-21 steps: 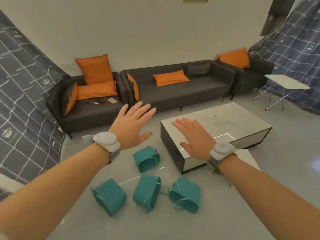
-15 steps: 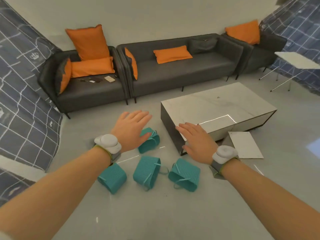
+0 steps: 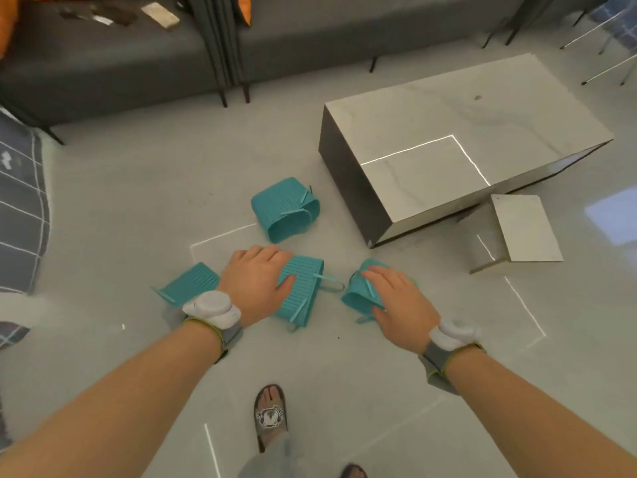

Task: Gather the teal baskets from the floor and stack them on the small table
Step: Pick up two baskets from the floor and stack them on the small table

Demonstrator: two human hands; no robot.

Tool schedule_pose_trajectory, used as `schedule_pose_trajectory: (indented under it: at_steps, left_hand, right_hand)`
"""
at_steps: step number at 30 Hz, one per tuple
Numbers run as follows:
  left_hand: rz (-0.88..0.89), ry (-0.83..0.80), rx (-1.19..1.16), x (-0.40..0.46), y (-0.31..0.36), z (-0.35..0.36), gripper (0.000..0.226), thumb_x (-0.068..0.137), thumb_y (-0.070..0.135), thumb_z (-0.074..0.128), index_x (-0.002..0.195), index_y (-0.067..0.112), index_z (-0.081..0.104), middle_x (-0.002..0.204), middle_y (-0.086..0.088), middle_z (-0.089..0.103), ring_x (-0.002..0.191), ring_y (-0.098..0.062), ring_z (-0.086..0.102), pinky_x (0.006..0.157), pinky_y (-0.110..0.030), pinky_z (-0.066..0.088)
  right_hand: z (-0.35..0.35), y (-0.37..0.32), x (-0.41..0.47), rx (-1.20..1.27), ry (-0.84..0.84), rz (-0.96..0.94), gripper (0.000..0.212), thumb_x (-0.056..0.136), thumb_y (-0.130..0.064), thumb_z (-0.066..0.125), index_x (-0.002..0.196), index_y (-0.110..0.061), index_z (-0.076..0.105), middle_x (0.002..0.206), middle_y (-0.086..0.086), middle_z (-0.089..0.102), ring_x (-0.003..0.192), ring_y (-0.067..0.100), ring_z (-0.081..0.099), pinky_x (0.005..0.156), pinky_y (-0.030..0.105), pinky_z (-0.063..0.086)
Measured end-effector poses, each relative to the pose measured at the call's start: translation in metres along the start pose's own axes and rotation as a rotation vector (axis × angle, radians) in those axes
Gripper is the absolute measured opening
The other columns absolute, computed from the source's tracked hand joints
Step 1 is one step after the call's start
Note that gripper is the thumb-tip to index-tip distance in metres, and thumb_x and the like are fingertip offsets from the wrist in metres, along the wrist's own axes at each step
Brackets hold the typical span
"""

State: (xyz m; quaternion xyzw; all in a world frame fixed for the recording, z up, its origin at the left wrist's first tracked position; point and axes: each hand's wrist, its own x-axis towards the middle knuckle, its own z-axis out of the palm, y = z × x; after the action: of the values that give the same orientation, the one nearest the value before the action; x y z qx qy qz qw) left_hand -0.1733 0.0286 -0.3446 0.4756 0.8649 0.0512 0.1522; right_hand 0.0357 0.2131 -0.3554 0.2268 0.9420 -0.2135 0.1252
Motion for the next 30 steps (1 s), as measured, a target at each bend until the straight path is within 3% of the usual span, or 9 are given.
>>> schedule_pose_trajectory:
  at_steps: [6, 11, 15, 22, 24, 26, 28, 30]
  left_hand:
    - [-0.029, -0.073, -0.08, 0.046, -0.058, 0.107, 0.056, 0.086, 0.049, 0.037, 0.126, 0.019, 0.063, 0.121, -0.002, 0.069, 0.104, -0.031, 0.065, 0.088, -0.044, 0.049]
    - [-0.078, -0.116, -0.205, 0.058, -0.079, 0.204, 0.053, 0.084, 0.048, 0.039, 0.115, 0.017, 0.069, 0.099, -0.006, 0.075, 0.084, -0.033, 0.07, 0.067, -0.04, 0.057]
    - [-0.114, -0.154, -0.227, 0.062, -0.074, 0.27, 0.048, 0.087, 0.047, 0.045, 0.125, 0.022, 0.062, 0.112, 0.0, 0.072, 0.096, -0.028, 0.069, 0.075, -0.038, 0.055]
    - [-0.136, -0.223, -0.203, 0.08, -0.042, 0.382, 0.053, 0.085, 0.049, 0.043, 0.127, 0.022, 0.059, 0.111, -0.002, 0.071, 0.097, -0.029, 0.067, 0.074, -0.038, 0.054]
    - [-0.106, -0.273, -0.133, 0.099, -0.017, 0.431, 0.06, 0.086, 0.052, 0.041, 0.138, 0.022, 0.048, 0.127, -0.003, 0.063, 0.109, -0.03, 0.062, 0.082, -0.041, 0.053]
    - [-0.106, -0.266, -0.089, 0.112, -0.007, 0.456, 0.068, 0.088, 0.052, 0.049, 0.147, 0.022, 0.035, 0.15, -0.005, 0.044, 0.129, -0.033, 0.047, 0.093, -0.047, 0.049]
    - [-0.201, -0.184, -0.058, 0.123, 0.003, 0.48, 0.081, 0.083, 0.05, 0.06, 0.152, 0.025, 0.025, 0.163, -0.005, 0.02, 0.145, -0.038, 0.027, 0.105, -0.059, 0.038]
    - [-0.386, -0.129, -0.051, 0.138, 0.013, 0.509, 0.092, 0.078, 0.044, 0.069, 0.154, 0.031, 0.019, 0.166, -0.003, 0.01, 0.149, -0.039, 0.016, 0.109, -0.066, 0.027]
  right_hand:
    - [0.104, 0.016, 0.062, 0.044, -0.075, 0.109, 0.062, 0.089, -0.015, 0.061, 0.148, -0.016, 0.042, 0.152, 0.003, 0.043, 0.139, 0.027, 0.039, 0.116, 0.037, 0.031]
    - [0.192, 0.052, 0.083, 0.091, -0.155, 0.177, 0.064, 0.088, -0.013, 0.064, 0.148, -0.015, 0.041, 0.15, 0.004, 0.044, 0.137, 0.027, 0.041, 0.115, 0.033, 0.03]
    - [0.255, 0.091, 0.082, 0.12, -0.195, 0.221, 0.065, 0.089, -0.013, 0.064, 0.149, -0.017, 0.039, 0.153, 0.003, 0.042, 0.14, 0.025, 0.038, 0.114, 0.026, 0.024]
    - [0.326, 0.176, 0.065, 0.15, -0.228, 0.264, 0.065, 0.091, -0.013, 0.062, 0.151, -0.018, 0.036, 0.154, 0.002, 0.039, 0.142, 0.023, 0.034, 0.112, 0.021, 0.017]
    - [0.349, 0.217, 0.06, 0.165, -0.235, 0.285, 0.066, 0.089, -0.01, 0.065, 0.149, -0.016, 0.039, 0.153, 0.005, 0.042, 0.142, 0.027, 0.036, 0.113, 0.024, 0.017]
    - [0.361, 0.239, 0.059, 0.152, -0.214, 0.276, 0.068, 0.083, -0.007, 0.07, 0.146, -0.013, 0.044, 0.149, 0.01, 0.048, 0.14, 0.035, 0.04, 0.116, 0.036, 0.024]
    - [0.367, 0.264, 0.061, 0.119, -0.161, 0.255, 0.07, 0.078, -0.005, 0.075, 0.143, -0.01, 0.049, 0.147, 0.013, 0.051, 0.139, 0.039, 0.042, 0.115, 0.051, 0.033]
    - [0.376, 0.306, 0.069, 0.058, -0.117, 0.239, 0.072, 0.074, -0.004, 0.077, 0.141, -0.01, 0.051, 0.148, 0.013, 0.051, 0.14, 0.042, 0.041, 0.114, 0.059, 0.034]
